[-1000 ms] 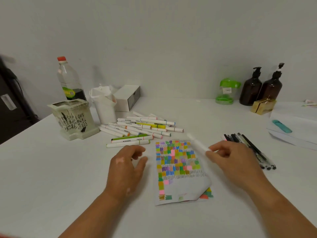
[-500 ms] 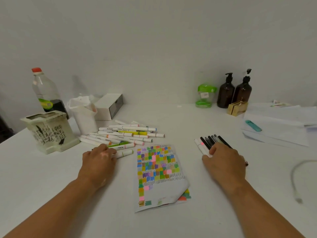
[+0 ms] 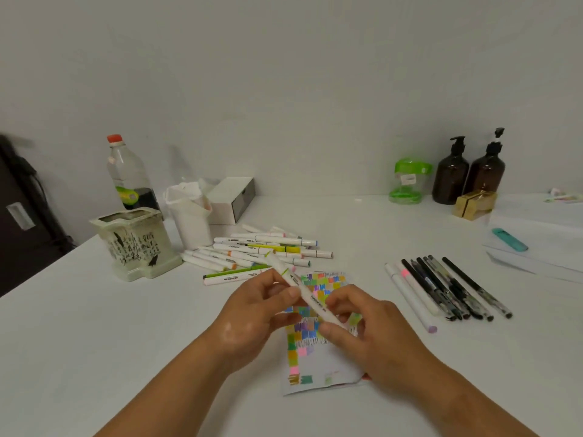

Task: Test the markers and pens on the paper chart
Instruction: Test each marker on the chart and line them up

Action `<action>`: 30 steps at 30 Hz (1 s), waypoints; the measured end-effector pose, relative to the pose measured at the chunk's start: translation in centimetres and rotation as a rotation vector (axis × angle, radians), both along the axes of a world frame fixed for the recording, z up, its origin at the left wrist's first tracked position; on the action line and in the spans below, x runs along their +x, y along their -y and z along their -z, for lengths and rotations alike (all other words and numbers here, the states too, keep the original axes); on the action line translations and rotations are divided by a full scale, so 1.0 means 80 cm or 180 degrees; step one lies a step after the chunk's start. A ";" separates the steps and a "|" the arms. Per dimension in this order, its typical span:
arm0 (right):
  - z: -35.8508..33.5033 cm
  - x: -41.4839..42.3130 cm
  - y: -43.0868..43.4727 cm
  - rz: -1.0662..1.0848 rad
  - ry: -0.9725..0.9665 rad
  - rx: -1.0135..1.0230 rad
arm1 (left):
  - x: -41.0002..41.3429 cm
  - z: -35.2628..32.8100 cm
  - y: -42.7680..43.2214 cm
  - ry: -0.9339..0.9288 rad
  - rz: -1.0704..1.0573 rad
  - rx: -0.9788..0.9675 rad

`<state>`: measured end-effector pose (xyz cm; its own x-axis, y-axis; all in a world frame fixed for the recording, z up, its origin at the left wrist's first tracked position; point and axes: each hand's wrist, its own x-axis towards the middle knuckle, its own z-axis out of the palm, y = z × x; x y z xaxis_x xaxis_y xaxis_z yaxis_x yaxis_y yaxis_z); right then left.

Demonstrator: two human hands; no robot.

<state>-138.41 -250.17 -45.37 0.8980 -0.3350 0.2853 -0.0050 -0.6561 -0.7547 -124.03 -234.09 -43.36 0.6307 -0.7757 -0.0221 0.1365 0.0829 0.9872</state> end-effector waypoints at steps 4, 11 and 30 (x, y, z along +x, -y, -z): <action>0.004 0.001 0.008 0.0166 0.0046 0.0610 | 0.003 0.015 0.004 -0.0198 0.0299 -0.0332; 0.004 0.000 0.026 0.0410 0.0210 0.1201 | 0.030 0.018 -0.001 0.1305 -0.0030 0.0450; 0.004 0.009 0.008 0.0165 0.0471 0.2534 | 0.015 0.043 -0.006 0.3533 0.0537 0.1448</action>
<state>-137.73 -250.79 -45.72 0.8474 -0.5277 0.0585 0.1158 0.0761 -0.9904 -122.79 -233.62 -46.79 0.3711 -0.9120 0.1747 -0.8274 -0.2394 0.5081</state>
